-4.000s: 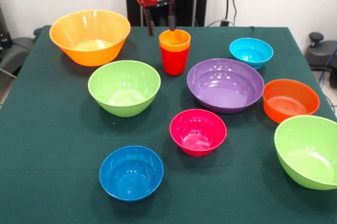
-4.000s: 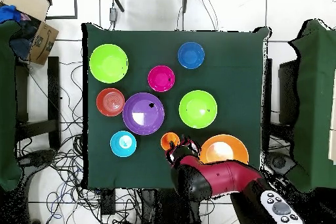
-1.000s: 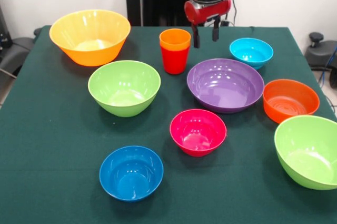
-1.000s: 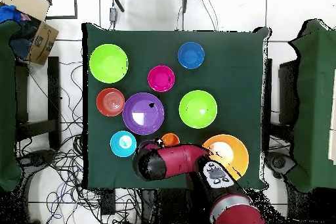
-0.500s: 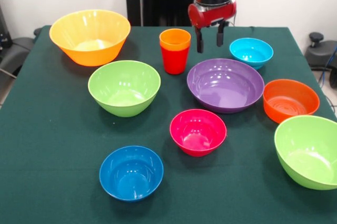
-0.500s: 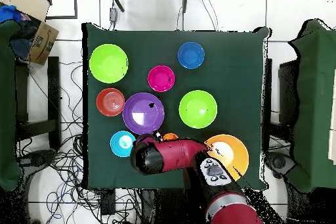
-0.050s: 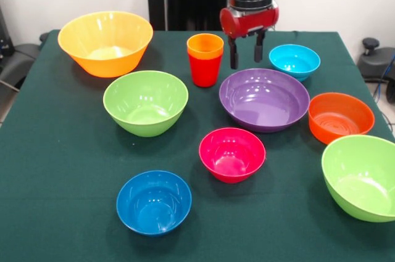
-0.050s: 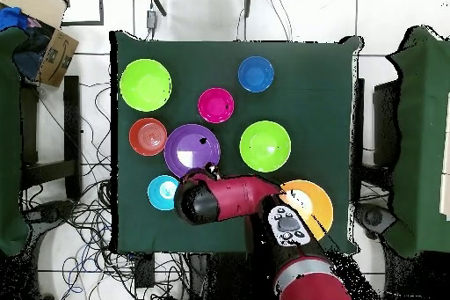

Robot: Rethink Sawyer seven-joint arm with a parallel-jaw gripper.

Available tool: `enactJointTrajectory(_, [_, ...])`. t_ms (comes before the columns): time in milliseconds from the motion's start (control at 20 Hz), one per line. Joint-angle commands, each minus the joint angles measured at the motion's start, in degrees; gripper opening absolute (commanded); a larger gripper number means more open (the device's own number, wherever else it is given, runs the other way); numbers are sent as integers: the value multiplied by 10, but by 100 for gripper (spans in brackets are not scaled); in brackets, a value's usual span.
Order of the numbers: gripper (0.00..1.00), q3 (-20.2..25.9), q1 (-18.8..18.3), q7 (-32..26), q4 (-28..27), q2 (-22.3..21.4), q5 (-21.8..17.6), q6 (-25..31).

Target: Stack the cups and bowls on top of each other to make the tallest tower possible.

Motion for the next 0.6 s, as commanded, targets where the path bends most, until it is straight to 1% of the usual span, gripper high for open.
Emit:
enactJointTrajectory(50, [100,10,27,55,-89,7,12,61])
enactJointTrajectory(200, [100,8,31,53,-108,14,3,43])
enactJointTrajectory(600, [100,-13,38,65,-131,36,-9,5])
